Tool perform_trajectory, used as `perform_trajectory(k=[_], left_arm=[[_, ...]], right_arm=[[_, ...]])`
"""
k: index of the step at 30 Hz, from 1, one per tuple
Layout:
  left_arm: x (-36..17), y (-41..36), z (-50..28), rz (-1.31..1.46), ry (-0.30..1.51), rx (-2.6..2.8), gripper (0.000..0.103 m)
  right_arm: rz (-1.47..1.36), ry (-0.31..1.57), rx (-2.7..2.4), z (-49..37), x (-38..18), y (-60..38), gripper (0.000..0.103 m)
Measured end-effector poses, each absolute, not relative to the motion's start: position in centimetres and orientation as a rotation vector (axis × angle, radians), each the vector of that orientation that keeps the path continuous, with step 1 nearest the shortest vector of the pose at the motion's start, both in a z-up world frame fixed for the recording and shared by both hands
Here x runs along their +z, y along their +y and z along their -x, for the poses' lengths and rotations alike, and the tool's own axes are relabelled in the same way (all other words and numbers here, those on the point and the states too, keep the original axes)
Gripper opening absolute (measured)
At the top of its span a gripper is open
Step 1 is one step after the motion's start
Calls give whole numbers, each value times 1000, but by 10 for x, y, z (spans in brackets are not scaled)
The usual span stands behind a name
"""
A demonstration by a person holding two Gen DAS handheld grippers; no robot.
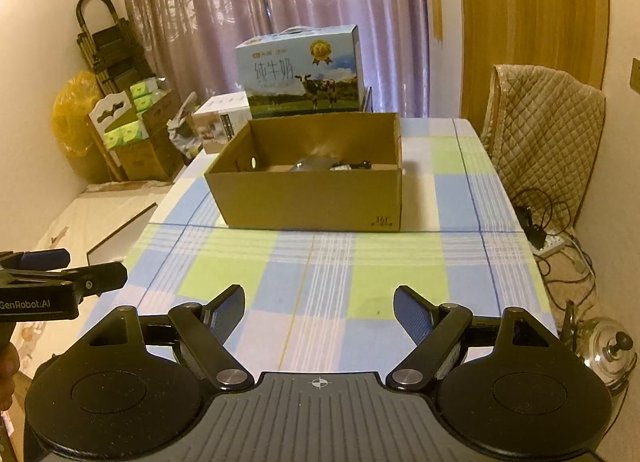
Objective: Organize objects
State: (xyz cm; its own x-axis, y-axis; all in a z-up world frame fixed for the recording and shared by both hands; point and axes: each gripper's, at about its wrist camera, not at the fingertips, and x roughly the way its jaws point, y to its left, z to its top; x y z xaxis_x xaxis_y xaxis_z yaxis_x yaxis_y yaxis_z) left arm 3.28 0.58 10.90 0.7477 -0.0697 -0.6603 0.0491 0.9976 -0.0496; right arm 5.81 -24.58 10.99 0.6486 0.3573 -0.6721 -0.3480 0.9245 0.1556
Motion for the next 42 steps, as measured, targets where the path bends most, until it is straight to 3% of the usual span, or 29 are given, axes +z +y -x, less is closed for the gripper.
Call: perform_trajectory(k=[42], left_arm=[[88,-7,-34,21,769,-80,102]], right_arm=[[38,790,421,-55,90,-230,79]])
